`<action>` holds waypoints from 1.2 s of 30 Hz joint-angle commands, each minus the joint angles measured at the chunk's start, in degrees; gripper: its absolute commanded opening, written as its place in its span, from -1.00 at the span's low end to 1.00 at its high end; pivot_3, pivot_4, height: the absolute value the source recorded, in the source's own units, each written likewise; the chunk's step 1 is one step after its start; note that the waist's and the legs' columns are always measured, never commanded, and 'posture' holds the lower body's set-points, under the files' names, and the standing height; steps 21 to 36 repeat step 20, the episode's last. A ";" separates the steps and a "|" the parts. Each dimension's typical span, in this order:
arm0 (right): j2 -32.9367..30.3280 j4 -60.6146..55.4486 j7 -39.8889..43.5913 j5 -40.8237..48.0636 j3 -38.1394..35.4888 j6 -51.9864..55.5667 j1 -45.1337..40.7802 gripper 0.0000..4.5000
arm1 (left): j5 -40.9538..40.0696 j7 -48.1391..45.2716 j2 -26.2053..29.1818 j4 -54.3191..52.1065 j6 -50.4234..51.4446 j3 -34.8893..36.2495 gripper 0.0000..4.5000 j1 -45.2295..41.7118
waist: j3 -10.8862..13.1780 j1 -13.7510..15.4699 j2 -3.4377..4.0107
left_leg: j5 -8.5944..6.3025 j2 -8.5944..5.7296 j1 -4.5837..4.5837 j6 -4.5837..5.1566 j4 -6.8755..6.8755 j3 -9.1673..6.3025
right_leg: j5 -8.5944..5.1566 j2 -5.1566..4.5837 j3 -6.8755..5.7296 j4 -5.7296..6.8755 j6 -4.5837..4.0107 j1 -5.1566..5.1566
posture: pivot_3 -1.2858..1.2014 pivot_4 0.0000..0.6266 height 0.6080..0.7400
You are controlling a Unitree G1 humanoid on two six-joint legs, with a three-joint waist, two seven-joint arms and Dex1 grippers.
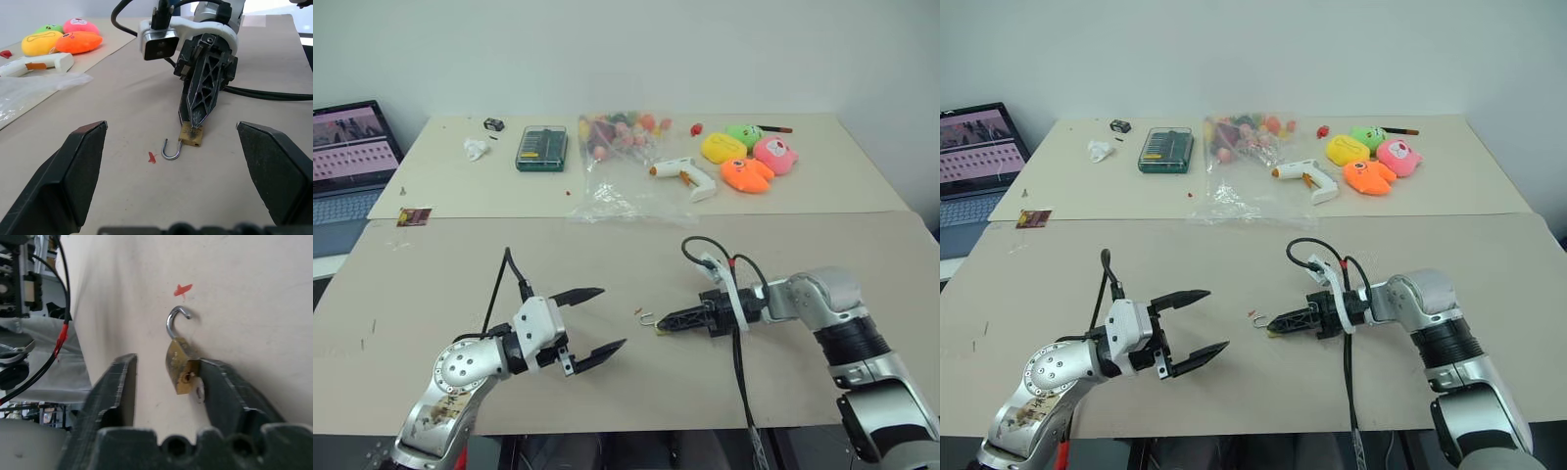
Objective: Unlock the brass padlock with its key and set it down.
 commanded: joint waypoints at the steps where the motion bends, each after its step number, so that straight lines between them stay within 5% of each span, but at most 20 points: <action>1: -7.28 2.54 5.26 -5.31 0.49 -5.63 -0.09 0.81 | -2.52 1.37 -0.05 -1.82 4.60 -0.34 1.00 -0.73 | 0.00 0.10 0.00 | -0.01 -0.01 0.00 0.02 0.03 0.00 | 0.01 0.00 -0.01 -0.01 0.01 0.02 | 0.03 -0.52 1.00; 5: -16.63 1.90 10.93 -13.56 1.91 -19.22 1.55 0.98 | -11.81 1.82 1.23 -2.40 19.16 0.25 1.00 -2.85 | 0.00 -0.01 0.00 | -0.04 -0.03 0.00 0.06 0.07 0.00 | 0.00 -0.01 -0.01 0.00 0.08 0.05 | 0.03 -0.52 1.00; 10: -22.41 -13.30 19.31 -10.82 -6.87 -32.38 9.66 0.98 | -10.91 0.13 3.61 -0.65 19.32 1.22 1.00 -6.91 | 0.02 -0.53 0.02 | 0.00 0.03 -0.02 -0.01 -0.01 0.02 | -0.02 0.01 -0.01 0.01 0.09 -0.06 | 0.03 -0.52 1.00; 19: -18.14 -27.74 14.43 -5.94 -18.64 -35.07 16.32 0.98 | -13.01 -4.28 9.36 7.27 21.88 7.06 1.00 -15.29 | 0.02 -0.39 0.02 | -0.08 0.35 0.07 0.04 0.01 0.34 | 0.00 0.18 0.07 0.02 0.08 -0.04 | 0.03 -0.52 1.00; 36: -18.05 -28.69 14.33 -6.44 -18.53 -35.74 16.77 0.98 | -13.25 -5.14 9.80 7.71 22.03 7.19 1.00 -15.83 | 0.02 -0.39 0.02 | -0.02 0.35 0.06 -0.06 0.00 0.35 | 0.01 0.18 0.07 0.01 0.07 -0.06 | 0.03 -0.52 1.00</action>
